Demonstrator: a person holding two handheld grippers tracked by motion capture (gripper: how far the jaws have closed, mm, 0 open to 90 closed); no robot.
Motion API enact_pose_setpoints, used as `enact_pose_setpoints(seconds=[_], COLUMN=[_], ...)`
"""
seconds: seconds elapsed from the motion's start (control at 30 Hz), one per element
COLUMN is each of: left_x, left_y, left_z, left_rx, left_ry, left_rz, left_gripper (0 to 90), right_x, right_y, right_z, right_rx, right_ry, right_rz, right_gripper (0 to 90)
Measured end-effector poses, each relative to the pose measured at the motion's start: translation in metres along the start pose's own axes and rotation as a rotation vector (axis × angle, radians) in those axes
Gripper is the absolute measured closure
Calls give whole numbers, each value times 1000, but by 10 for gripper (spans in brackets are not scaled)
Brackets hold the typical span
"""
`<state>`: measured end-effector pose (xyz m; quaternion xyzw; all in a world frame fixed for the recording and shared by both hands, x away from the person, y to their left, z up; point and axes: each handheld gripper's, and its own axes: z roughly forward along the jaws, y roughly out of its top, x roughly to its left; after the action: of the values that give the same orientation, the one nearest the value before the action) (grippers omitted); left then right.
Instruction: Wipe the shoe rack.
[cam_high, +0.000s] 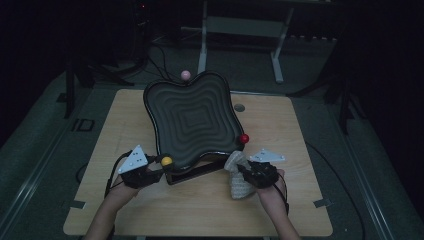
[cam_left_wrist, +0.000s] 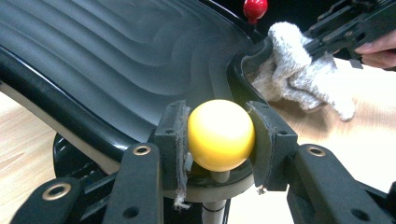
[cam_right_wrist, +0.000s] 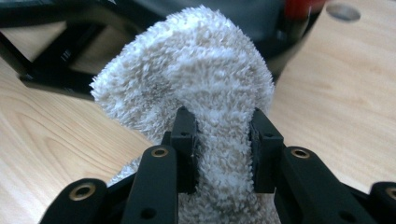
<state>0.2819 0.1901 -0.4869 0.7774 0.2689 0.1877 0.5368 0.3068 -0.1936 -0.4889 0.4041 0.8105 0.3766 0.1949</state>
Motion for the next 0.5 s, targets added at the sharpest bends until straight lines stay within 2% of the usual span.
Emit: enact_pose_setpoints(seconds=[0.13,0.17,0.3,0.37,0.43,0.5], left_x=[0,0,0,1,1,1], left_y=[0,0,0,0,0,0], left_z=[0,0,0,0,0,0], left_rx=[1,-1,-1,-3,-1,-1], left_ry=[0,-3,-4,-6,-5,-6], left_rz=[0,-2,-2,-2,-3,-2], left_gripper=[595,595,595,595,595,595], right_x=[-5,-10,-17,-17,-14,-12], right_y=[3,7,11,7,2,-2], right_z=[-7,-15,-21,-15,-3,0], right_rx=[-14,-42,-75,-60,-15,0], right_ry=[-24,-49,-71,-68,-63,-56], right_rz=[1,4,27,28,19,15], right_gripper=[689,688,688,688,689,688])
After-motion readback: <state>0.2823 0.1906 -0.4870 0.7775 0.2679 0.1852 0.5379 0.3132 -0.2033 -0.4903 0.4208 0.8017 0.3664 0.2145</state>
